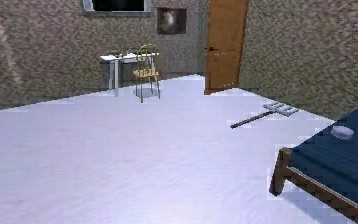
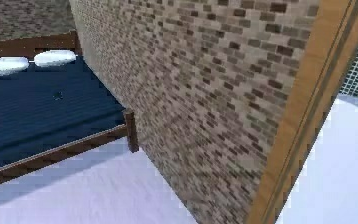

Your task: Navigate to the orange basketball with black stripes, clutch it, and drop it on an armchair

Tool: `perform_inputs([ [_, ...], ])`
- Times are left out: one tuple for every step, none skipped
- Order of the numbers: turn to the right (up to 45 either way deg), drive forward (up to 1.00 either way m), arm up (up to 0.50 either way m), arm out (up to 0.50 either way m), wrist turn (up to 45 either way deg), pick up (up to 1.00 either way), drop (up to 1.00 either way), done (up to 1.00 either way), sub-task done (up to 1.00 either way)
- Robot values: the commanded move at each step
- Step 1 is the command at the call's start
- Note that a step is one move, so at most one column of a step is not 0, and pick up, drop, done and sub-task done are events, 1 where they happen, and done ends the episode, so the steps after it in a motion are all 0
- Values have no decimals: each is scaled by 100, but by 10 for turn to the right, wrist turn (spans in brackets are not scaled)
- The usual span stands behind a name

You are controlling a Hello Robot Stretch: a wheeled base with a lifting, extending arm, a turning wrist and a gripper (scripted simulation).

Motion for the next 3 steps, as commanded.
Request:
perform_inputs([
  [0,100,0,0,0,0,0,0,0],
  [0,100,0,0,0,0,0,0,0],
  [0,100,0,0,0,0,0,0,0],
])
